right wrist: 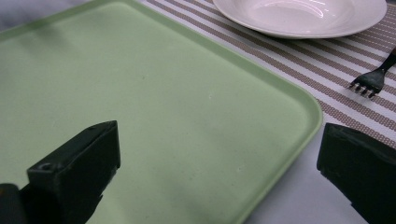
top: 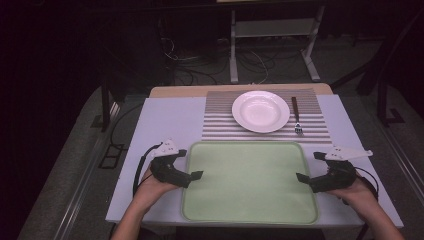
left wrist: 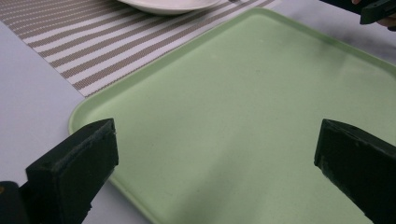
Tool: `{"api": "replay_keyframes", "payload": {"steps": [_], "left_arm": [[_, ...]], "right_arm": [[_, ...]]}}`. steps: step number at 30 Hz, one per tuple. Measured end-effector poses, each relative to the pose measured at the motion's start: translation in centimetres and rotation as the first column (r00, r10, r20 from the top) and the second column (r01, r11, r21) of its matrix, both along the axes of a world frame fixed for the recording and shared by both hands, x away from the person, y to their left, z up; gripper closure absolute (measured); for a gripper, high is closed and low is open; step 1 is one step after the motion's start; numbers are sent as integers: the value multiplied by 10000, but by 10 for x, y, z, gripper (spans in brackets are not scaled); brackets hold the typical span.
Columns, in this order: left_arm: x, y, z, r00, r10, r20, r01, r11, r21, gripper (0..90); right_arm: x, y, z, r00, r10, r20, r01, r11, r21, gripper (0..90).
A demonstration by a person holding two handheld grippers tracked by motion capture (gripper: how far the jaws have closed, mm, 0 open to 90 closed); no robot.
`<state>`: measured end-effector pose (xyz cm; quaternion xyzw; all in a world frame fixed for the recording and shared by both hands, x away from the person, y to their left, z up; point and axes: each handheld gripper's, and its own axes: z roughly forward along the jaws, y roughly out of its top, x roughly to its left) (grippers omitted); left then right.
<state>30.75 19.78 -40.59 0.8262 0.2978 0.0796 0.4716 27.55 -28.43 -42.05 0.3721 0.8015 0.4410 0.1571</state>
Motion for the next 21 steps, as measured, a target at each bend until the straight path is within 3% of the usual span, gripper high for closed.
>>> {"api": "replay_keyframes", "payload": {"steps": [21], "left_arm": [[-5, -5, -7, 9998, -159, -136, 159, 9999, 48, 0]], "right_arm": [[2, -3, -1, 9998, -175, -110, 176, 9998, 70, 0]]}}
